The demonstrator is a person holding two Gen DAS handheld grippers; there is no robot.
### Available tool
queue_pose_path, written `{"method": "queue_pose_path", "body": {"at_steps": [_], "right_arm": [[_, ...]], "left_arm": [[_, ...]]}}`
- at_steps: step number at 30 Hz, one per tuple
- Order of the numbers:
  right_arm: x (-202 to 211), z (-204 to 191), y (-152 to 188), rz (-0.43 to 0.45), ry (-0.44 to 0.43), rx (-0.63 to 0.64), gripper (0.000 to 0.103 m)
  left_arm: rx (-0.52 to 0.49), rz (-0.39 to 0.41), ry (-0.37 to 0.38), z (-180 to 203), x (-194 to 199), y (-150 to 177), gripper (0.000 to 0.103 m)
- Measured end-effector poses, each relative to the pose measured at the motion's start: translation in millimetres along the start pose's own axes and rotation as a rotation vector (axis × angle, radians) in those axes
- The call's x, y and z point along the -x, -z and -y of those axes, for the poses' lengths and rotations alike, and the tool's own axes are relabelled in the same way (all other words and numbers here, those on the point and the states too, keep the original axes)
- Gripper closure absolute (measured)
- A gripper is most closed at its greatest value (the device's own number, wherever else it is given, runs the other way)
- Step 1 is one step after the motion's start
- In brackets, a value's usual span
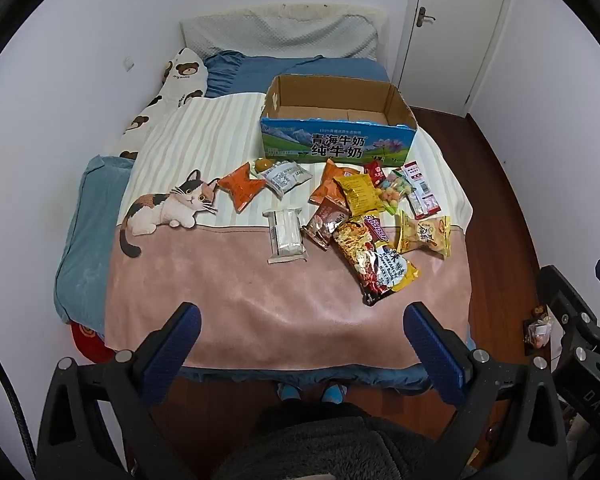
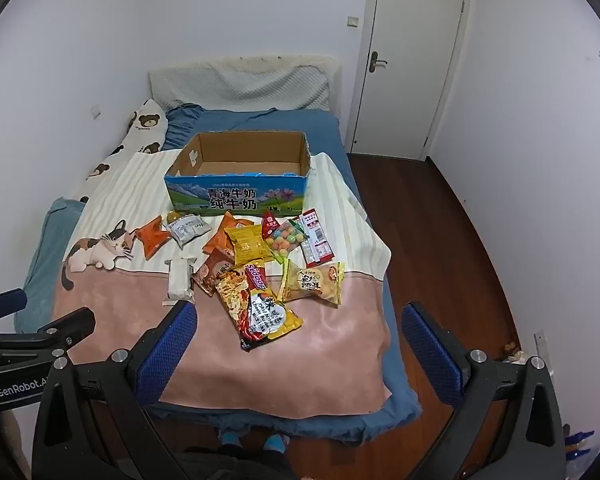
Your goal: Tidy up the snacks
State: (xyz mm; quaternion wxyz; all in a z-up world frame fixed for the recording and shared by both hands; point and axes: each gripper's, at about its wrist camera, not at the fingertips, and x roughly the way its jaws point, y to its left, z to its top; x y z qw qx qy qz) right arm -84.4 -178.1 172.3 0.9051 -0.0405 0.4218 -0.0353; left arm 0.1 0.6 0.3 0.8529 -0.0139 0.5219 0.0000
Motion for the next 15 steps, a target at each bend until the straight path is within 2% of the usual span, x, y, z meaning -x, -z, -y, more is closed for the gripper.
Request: {"method": "queue_pose_path", "body": {"at_steps": [15], "right_arm": [[1.6,4.4,-2.0,0.008,0.002,-0.010,0.000]], "left_arm": [[-0.009,0.017,-0.014,4.8,4.3,-1.6,0.000]]}}
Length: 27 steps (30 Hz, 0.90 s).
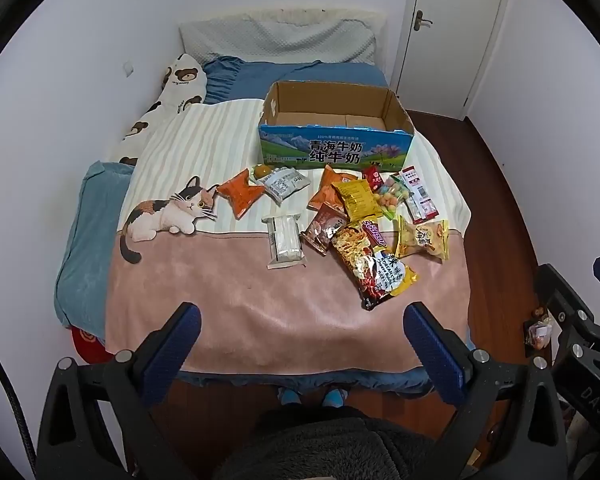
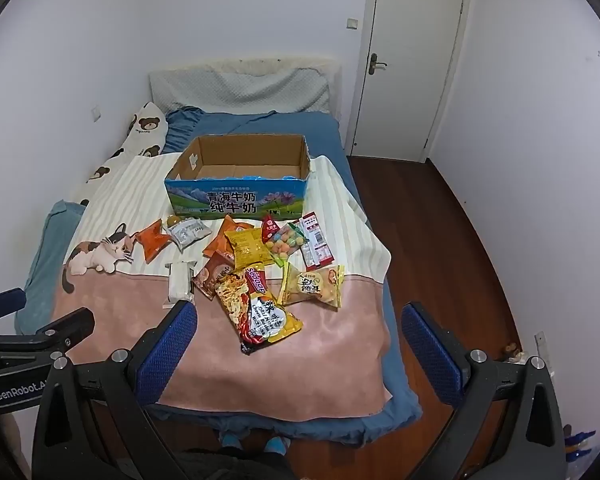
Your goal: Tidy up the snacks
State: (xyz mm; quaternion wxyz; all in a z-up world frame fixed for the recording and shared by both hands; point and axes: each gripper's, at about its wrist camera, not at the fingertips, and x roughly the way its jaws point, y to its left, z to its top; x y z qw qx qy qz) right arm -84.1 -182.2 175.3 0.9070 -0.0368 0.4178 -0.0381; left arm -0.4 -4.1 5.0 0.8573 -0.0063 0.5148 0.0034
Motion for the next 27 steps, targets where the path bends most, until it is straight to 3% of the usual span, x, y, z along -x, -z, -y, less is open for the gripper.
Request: {"method": "queue_pose_path", "body": {"at_steps": [27], "right_arm": [[6.1,-2.4,-3.1,0.019,-0.003,-0.009,0.000]], "left_arm": [[0.004,0.021,0.005,-2.0,1.7,-8.4,0.000]]}}
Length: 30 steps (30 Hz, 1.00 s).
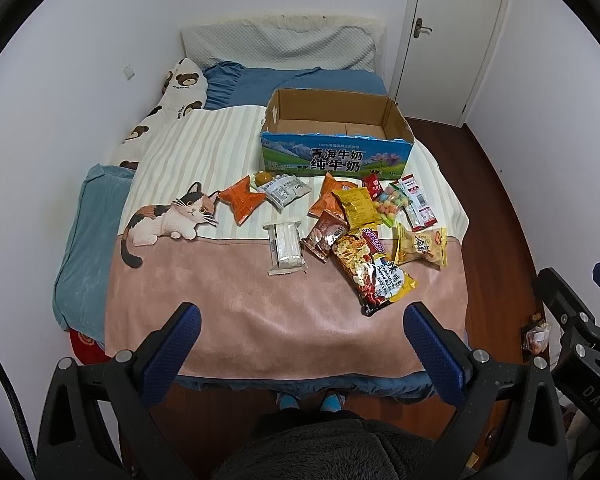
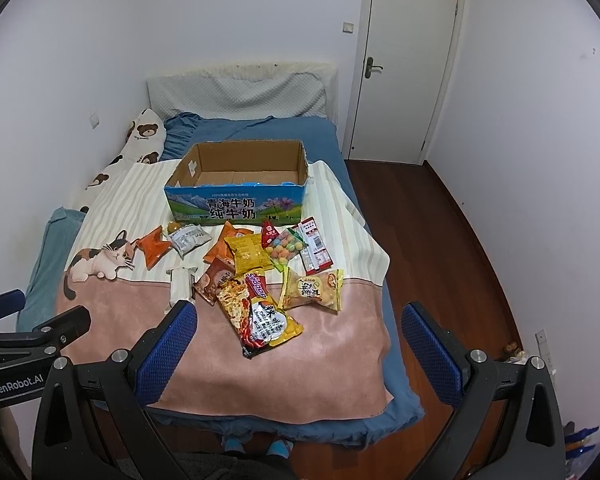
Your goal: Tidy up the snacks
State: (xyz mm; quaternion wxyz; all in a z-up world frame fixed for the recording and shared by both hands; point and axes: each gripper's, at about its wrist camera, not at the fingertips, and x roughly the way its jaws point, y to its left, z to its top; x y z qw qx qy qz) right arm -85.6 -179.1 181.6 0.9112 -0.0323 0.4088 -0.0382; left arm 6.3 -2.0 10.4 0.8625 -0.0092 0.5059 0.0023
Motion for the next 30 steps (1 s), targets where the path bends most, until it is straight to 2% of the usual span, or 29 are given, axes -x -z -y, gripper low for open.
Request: {"method": "queue_pose_path", "body": {"at_steps": [30], "right_arm": [[3.1,3.6,-3.5,0.021,-0.001,-0.018,0.000]], "left_arm": [[0.002,0.021,-0.001,-7.0,5.8,-1.3,0.000]]}}
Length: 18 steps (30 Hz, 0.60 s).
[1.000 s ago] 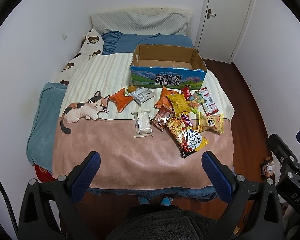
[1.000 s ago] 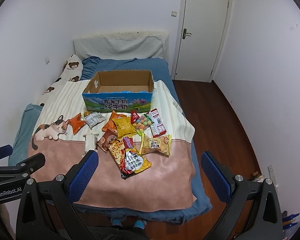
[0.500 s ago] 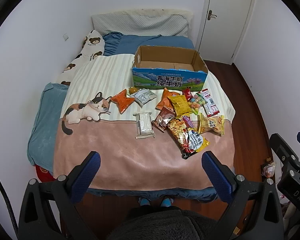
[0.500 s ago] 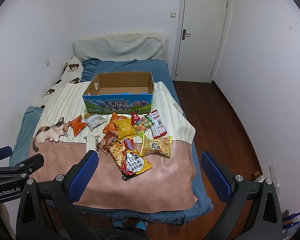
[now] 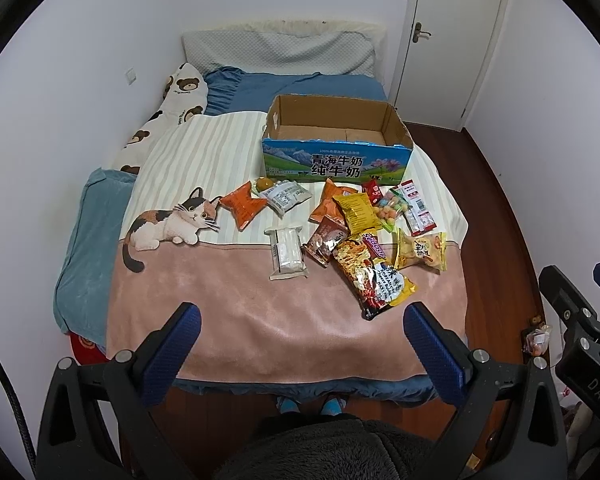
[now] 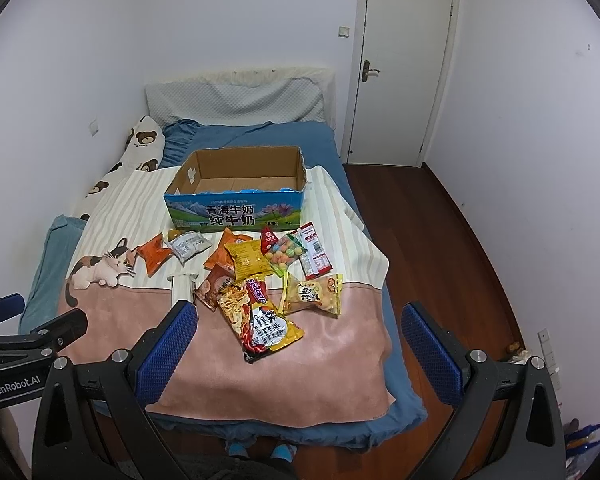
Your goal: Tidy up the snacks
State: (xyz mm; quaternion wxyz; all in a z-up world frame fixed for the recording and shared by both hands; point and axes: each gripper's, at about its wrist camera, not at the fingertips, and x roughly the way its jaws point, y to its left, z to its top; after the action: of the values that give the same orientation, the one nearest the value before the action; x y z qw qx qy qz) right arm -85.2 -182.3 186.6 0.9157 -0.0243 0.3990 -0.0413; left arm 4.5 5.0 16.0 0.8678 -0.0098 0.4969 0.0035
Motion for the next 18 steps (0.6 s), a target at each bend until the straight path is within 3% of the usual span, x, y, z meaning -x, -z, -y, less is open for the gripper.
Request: {"method": "queue_pose_path", "body": {"at_steps": [18], "right_arm": [[6.8,1.0,3.2,0.005,-0.022,-0.022,0.000]], "left_arm": [[-0.005,0.005,-0.001,7.5,3.5,-3.0,0.000]]}}
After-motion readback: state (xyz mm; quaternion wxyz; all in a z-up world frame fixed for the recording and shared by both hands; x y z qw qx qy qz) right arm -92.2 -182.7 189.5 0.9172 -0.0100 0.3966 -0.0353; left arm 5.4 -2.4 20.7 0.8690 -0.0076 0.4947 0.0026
